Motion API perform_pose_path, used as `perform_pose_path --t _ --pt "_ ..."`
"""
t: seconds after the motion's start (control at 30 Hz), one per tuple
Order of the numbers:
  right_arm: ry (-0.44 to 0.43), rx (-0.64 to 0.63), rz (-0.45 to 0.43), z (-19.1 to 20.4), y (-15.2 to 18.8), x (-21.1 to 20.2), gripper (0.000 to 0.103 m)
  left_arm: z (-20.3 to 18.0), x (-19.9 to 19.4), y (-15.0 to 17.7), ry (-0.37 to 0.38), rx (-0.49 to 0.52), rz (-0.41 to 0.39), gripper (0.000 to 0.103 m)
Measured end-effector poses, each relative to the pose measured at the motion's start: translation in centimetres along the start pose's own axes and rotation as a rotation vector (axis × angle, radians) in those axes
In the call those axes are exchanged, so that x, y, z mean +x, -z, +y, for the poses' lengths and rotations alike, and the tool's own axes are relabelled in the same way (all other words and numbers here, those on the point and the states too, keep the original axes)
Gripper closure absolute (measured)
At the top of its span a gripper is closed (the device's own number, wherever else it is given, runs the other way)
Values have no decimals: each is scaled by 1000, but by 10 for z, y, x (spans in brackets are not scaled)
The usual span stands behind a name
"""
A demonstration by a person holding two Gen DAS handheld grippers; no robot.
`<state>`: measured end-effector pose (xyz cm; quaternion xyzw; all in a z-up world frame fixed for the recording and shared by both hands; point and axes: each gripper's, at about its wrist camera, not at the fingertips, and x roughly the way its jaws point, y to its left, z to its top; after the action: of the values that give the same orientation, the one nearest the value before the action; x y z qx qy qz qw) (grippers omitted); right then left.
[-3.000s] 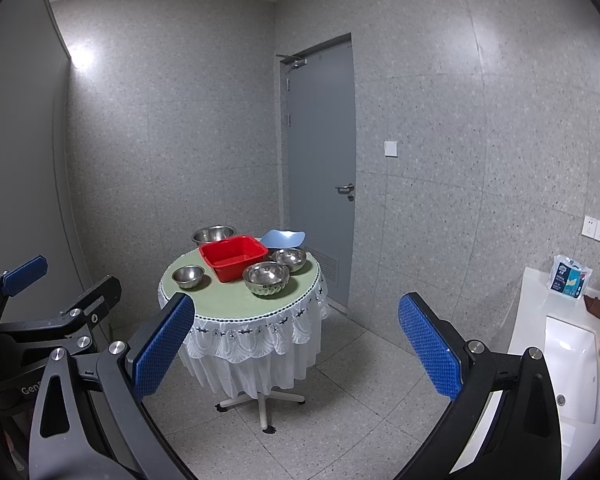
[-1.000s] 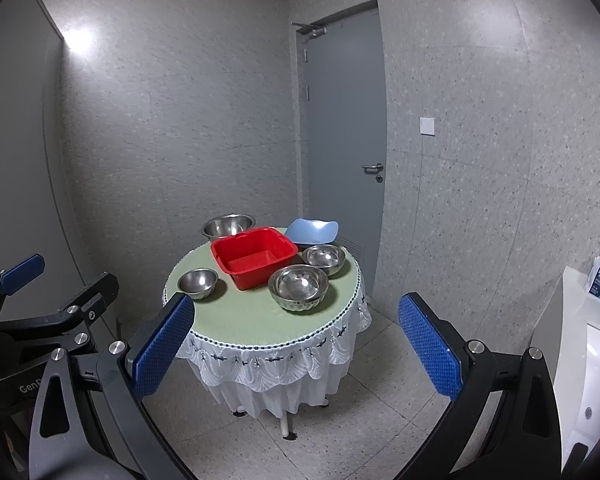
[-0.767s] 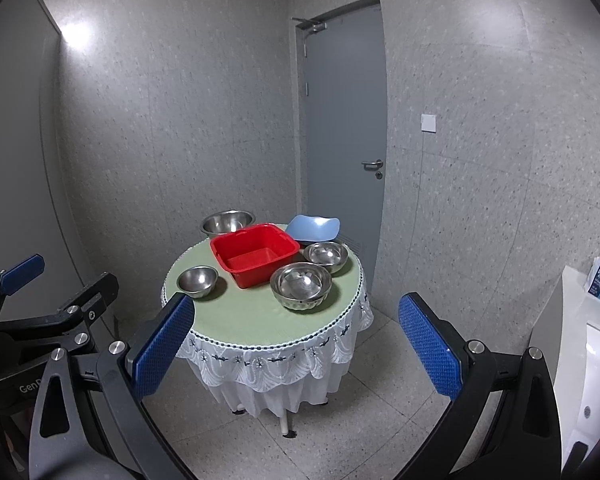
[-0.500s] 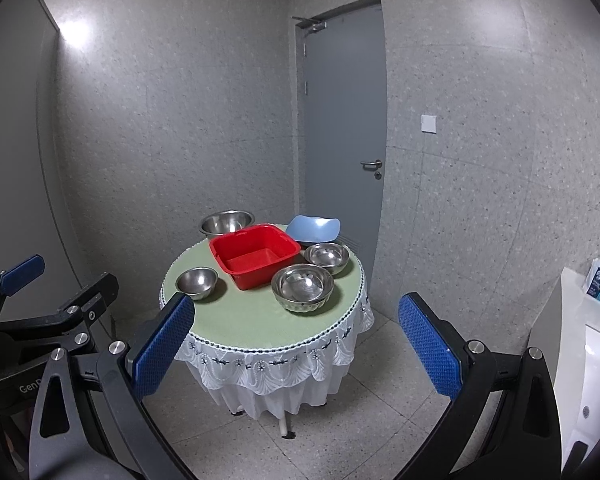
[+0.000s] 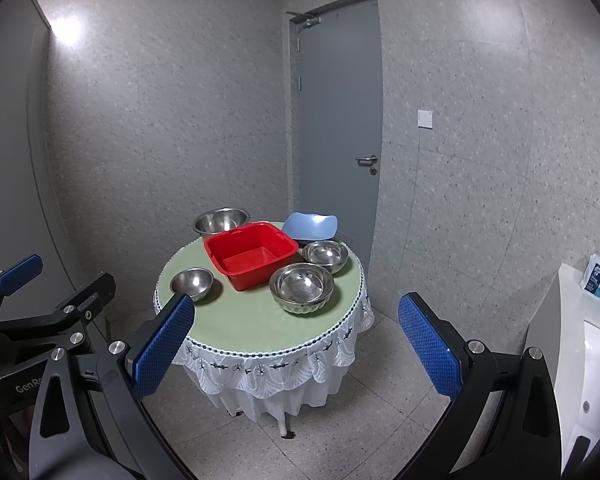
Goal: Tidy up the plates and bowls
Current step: 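Carry both tools toward the round table with the bowls, then reach both grippers to the rim of the large steel bowl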
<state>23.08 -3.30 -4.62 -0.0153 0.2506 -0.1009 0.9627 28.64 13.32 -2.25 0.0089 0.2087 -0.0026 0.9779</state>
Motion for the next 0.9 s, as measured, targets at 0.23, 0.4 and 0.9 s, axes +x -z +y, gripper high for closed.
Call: perform_pose_path --t 0.23,0.4,0.9 --pt "13 8 20 13 -3 21 0 12 23 -10 13 9 20 1" --pt "20 19 30 23 -3 35 0 23 45 -16 23 24 41 1" --pt "-7 16 86 34 -15 100 0 33 114 -39 -7 11 93 1"
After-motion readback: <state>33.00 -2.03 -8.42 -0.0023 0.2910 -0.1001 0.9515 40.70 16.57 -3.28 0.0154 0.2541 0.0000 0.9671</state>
